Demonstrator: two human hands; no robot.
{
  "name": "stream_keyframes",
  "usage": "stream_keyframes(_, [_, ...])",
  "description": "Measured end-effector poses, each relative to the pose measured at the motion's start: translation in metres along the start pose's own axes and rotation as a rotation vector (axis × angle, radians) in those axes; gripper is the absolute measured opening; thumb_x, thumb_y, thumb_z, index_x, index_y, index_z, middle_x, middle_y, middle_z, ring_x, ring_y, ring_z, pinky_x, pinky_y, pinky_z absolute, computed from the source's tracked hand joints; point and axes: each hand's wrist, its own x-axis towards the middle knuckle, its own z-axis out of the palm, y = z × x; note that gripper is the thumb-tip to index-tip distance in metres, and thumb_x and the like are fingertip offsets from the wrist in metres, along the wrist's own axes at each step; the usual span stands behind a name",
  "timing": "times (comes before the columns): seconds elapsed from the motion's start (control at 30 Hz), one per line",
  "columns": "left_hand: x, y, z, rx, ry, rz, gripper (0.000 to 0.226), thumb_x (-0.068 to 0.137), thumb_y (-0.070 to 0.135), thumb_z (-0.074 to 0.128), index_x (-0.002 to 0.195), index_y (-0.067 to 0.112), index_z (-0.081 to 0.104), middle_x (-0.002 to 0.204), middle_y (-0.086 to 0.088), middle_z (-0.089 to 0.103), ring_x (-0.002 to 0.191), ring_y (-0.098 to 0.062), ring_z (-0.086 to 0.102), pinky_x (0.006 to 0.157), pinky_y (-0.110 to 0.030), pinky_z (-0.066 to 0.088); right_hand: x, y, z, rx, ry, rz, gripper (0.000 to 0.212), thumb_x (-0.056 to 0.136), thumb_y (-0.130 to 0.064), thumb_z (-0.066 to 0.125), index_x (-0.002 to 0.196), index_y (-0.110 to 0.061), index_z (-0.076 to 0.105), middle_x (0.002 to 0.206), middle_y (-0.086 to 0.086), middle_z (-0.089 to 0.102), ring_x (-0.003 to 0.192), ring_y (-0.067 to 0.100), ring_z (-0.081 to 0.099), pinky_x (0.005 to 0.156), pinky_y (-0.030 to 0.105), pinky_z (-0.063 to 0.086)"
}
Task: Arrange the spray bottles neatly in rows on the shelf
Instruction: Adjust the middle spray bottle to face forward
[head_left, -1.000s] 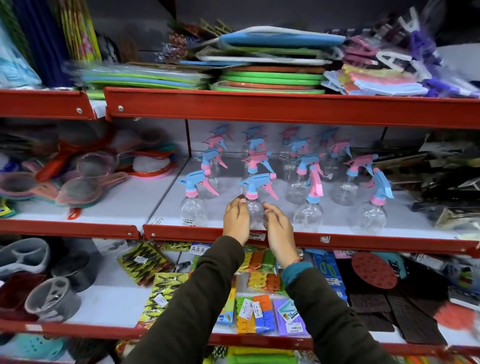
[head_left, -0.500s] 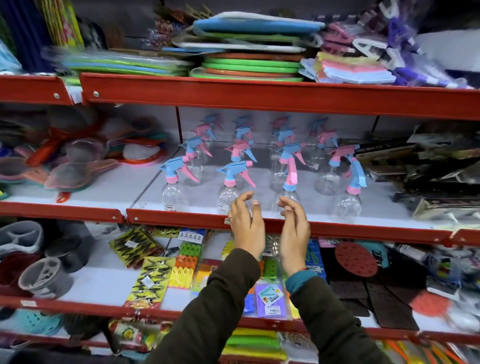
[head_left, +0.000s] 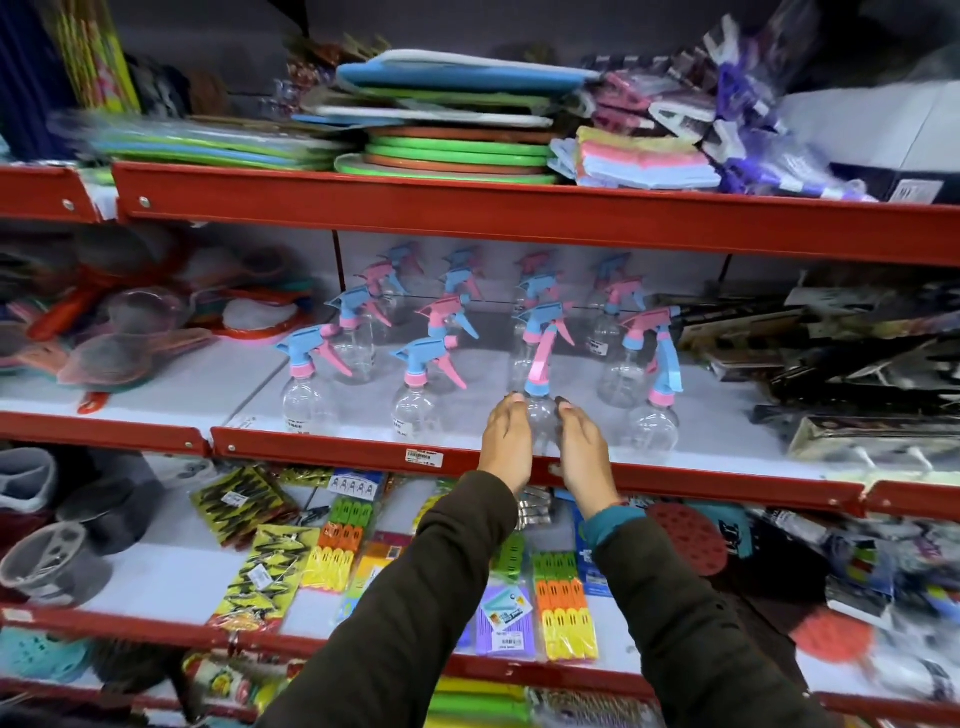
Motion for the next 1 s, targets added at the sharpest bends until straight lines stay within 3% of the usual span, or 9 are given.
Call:
stream_keyframes(0.17, [0.010, 0.003, 0.002, -0.014, 0.000, -0.016, 0.049, 0.101, 0.033, 0.025, 0.138, 0.011, 0.048, 0.147, -0.009, 0.047, 0.137, -0.021, 0.041, 0.119, -0.035, 0.025, -0.010, 0.007, -0.011, -0.078, 0.054, -0.082, 0.038, 0.103, -0.022, 0.037, 0.131, -0.016, 0.061, 0.135, 0.001, 0.063, 0.124, 0.016, 0.055, 0.109, 0.029, 0.040])
stream_keyframes(0.27, [0.016, 0.003, 0.003, -0.014, -0.017, -0.015, 0.048, 0.101, 0.036, 0.025, 0.132, 0.012, 0.053, 0.140, -0.009, 0.053, 0.131, -0.022, 0.047, 0.112, -0.029, 0.030, -0.016, 0.008, -0.013, -0.037, 0.069, -0.066, 0.038, 0.104, -0.021, 0.039, 0.136, -0.014, 0.059, 0.141, 0.004, 0.060, 0.131, 0.019, 0.054, 0.115, 0.037, 0.041])
stream_keyframes(0.33, [0.018, 0.003, 0.003, -0.018, -0.032, -0.016, 0.049, 0.101, 0.037, 0.025, 0.133, 0.012, 0.052, 0.141, -0.009, 0.052, 0.132, -0.022, 0.046, 0.115, -0.031, 0.029, -0.017, 0.009, -0.011, 0.008, 0.076, -0.049, 0.038, 0.103, -0.020, 0.040, 0.134, -0.014, 0.060, 0.141, 0.005, 0.061, 0.131, 0.020, 0.055, 0.116, 0.041, 0.041])
stream_keyframes(0.4, [0.018, 0.001, 0.003, -0.032, -0.022, -0.008, 0.048, 0.102, 0.034, 0.025, 0.137, 0.012, 0.049, 0.146, -0.009, 0.047, 0.137, -0.022, 0.041, 0.119, -0.034, 0.025, -0.016, 0.008, -0.009, 0.017, 0.101, -0.050, 0.036, 0.102, -0.020, 0.040, 0.130, -0.014, 0.063, 0.139, 0.006, 0.062, 0.125, 0.017, 0.055, 0.115, 0.039, 0.041])
stream_keyframes(0.47, [0.016, -0.004, 0.002, -0.033, 0.053, 0.016, 0.046, 0.102, 0.031, 0.026, 0.142, 0.013, 0.042, 0.152, -0.006, 0.038, 0.141, -0.019, 0.035, 0.118, -0.026, 0.020, -0.012, 0.006, -0.008, 0.009, 0.139, -0.057, 0.036, 0.102, -0.022, 0.040, 0.130, -0.014, 0.062, 0.140, 0.008, 0.059, 0.121, 0.014, 0.052, 0.112, 0.030, 0.038])
stream_keyframes(0.57, [0.013, -0.011, 0.001, -0.015, 0.157, 0.047, 0.045, 0.102, 0.029, 0.027, 0.142, 0.013, 0.041, 0.150, -0.006, 0.036, 0.140, -0.018, 0.034, 0.108, -0.018, 0.018, -0.001, 0.001, -0.007, 0.023, 0.118, -0.048, 0.041, 0.103, -0.023, 0.039, 0.138, -0.013, 0.057, 0.148, 0.006, 0.053, 0.134, 0.017, 0.048, 0.113, 0.027, 0.032])
stream_keyframes(0.67, [0.012, -0.015, 0.004, 0.006, 0.098, 0.032, 0.044, 0.102, 0.028, 0.026, 0.139, 0.013, 0.044, 0.147, -0.008, 0.038, 0.138, -0.018, 0.036, 0.105, -0.017, 0.017, 0.005, -0.002, -0.005, 0.037, 0.039, -0.041, 0.039, 0.102, -0.020, 0.039, 0.135, -0.012, 0.058, 0.146, 0.006, 0.056, 0.131, 0.017, 0.050, 0.113, 0.029, 0.035])
stream_keyframes(0.8, [0.016, -0.014, 0.002, 0.002, 0.056, 0.024, 0.045, 0.102, 0.027, 0.026, 0.141, 0.013, 0.043, 0.150, -0.009, 0.037, 0.139, -0.019, 0.035, 0.108, -0.019, 0.019, 0.001, 0.002, -0.003, 0.063, 0.025, -0.021, 0.039, 0.102, -0.021, 0.040, 0.136, -0.015, 0.058, 0.146, 0.004, 0.057, 0.134, 0.019, 0.052, 0.118, 0.043, 0.039])
stream_keyframes(1.0, [0.014, -0.014, -0.002, -0.017, 0.039, 0.033, 0.043, 0.101, 0.027, 0.030, 0.138, 0.013, 0.046, 0.148, -0.009, 0.041, 0.137, -0.019, 0.039, 0.111, -0.023, 0.023, -0.005, 0.005, -0.004, 0.075, 0.006, -0.036, 0.040, 0.103, -0.019, 0.041, 0.140, -0.014, 0.056, 0.148, 0.005, 0.055, 0.138, 0.021, 0.051, 0.121, 0.041, 0.036])
